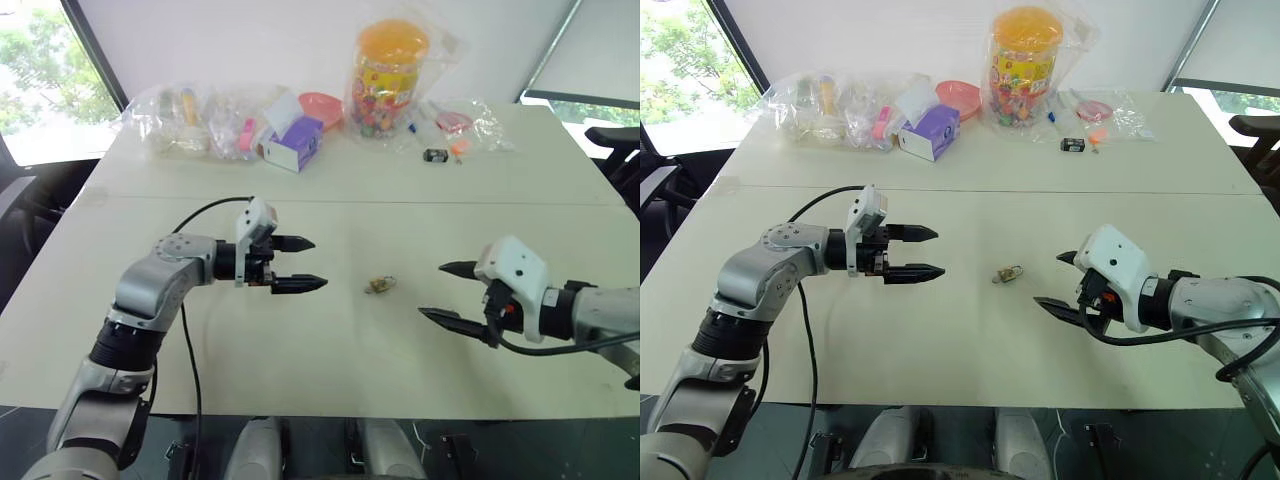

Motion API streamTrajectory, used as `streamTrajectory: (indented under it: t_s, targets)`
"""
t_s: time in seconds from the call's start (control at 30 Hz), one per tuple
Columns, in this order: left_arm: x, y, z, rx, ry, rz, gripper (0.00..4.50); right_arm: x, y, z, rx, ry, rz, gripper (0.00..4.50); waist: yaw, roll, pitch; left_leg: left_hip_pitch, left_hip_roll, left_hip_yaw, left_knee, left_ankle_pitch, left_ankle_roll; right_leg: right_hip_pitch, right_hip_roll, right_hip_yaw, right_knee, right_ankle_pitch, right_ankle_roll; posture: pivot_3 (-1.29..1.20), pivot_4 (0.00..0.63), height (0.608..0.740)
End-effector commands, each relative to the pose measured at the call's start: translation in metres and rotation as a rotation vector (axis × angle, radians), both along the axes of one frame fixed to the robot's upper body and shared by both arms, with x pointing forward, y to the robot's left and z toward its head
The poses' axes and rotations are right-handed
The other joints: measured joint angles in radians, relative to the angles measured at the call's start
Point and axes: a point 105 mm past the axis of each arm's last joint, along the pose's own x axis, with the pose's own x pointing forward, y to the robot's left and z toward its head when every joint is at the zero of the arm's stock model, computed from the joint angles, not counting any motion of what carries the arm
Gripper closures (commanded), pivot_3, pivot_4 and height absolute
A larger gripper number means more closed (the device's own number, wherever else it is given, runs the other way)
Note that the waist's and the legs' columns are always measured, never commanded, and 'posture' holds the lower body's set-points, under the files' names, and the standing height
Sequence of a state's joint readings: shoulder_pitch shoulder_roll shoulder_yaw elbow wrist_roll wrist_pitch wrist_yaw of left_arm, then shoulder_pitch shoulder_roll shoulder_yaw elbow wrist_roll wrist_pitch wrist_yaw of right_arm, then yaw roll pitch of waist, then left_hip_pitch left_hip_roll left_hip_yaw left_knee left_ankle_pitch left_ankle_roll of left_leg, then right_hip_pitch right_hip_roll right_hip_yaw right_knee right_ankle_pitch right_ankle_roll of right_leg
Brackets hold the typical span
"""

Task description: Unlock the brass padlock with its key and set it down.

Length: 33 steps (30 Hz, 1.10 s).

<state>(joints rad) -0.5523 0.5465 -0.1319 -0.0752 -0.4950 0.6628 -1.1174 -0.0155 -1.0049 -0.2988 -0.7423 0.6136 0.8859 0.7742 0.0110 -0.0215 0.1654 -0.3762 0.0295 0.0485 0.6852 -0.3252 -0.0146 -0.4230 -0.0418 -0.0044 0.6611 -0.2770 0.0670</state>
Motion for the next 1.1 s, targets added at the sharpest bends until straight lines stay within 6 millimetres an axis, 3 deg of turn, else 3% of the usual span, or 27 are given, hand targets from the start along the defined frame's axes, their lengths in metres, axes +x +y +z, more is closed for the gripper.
streamTrajectory:
  t_s: [0.03, 0.4, 0.73, 1.1]
  targets:
    - [-0.001, -0.002, 0.014, -0.033, -0.044, -0.017, 0.04, 0.0, 0.003, 0.011, -0.014, -0.048, 0.019, 0.51, 0.0, 0.0, 0.0, 0.0, 0.0, 0.0, 0.0, 0.0, 0.0, 0.0, 0.0, 0.0, 0.0, 0.0, 0.0, 0.0, 0.15, 0.74]
    - [0.003, -0.006, 0.017, -0.034, -0.066, 0.002, 0.04, 0.004, 0.006, 0.007, -0.014, -0.042, 0.032, 0.51, 0.0, 0.0, 0.0, 0.0, 0.0, 0.0, 0.0, 0.0, 0.0, 0.0, 0.0, 0.0, 0.0, 0.0, 0.0, 0.0, 0.15, 0.74]
    - [0.001, -0.01, 0.012, -0.007, -0.075, 0.001, 0.04, 0.02, 0.0, -0.006, -0.111, -0.028, 0.096, 0.51, -0.001, 0.0, 0.0, 0.0, 0.0, 0.0, 0.0, 0.0, 0.0, 0.0, 0.0, 0.0, 0.0, 0.0, 0.0, 0.0, 0.15, 0.74]
    - [0.002, -0.013, 0.005, 0.027, -0.101, 0.005, 0.04, 0.063, 0.008, -0.042, -0.254, 0.052, 0.282, 0.51, -0.008, 0.0, 0.0, 0.001, 0.0, 0.001, 0.0, 0.0, 0.0, 0.0, 0.0, 0.0, 0.0, 0.0, 0.0, 0.0, 0.15, 0.74]
